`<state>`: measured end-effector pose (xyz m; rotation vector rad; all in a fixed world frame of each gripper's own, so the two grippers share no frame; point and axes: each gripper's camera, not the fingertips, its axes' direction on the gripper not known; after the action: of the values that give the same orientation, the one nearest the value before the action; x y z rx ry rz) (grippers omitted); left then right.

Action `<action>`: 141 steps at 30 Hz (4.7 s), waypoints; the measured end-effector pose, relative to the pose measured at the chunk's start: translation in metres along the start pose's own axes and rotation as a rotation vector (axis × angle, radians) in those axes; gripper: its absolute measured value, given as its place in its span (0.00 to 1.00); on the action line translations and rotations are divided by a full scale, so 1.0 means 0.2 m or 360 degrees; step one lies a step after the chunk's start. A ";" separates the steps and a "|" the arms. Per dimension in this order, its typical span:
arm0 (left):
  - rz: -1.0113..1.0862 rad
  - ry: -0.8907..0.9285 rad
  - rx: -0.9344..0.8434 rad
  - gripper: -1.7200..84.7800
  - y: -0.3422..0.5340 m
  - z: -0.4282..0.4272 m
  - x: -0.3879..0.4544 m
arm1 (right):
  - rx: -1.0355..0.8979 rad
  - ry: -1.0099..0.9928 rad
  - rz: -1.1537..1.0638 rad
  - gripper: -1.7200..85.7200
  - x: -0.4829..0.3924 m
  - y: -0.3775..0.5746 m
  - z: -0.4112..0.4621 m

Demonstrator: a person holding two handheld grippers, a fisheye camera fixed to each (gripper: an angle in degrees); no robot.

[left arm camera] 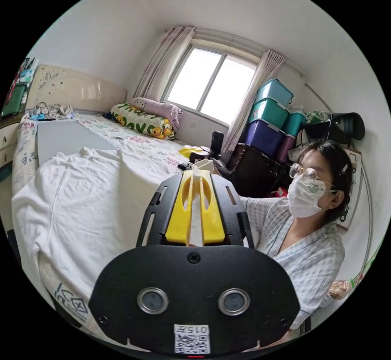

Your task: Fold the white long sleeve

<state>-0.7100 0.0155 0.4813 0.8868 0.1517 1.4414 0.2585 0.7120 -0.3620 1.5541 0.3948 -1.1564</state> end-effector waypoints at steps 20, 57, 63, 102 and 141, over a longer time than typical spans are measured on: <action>-0.0139 -0.0807 -0.0101 0.12 -0.61 -0.59 0.33 | -0.0644 0.0367 0.0160 0.13 -0.11 -0.01 0.58; -0.0287 -0.1064 -0.0627 0.13 -2.27 1.05 -0.52 | -0.0830 0.0588 0.0197 0.06 -0.34 -0.13 0.64; -0.0200 -0.0881 -0.0770 0.14 -1.80 0.55 0.03 | -0.0662 0.0577 0.0236 0.11 -0.32 -0.14 0.41; 0.0759 -0.0404 -0.1078 0.09 -0.16 0.65 1.53 | -0.0873 -0.0575 -0.0772 0.06 -2.12 -0.78 0.52; -0.2398 -0.1343 0.1269 0.20 3.55 -1.15 0.66 | -0.0918 -0.0762 -0.0493 0.09 -1.93 -1.11 0.89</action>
<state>-1.3819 0.1480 0.8071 1.4336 0.6061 -0.4936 -0.1698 0.7529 -0.1534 0.7032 0.5926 -1.4463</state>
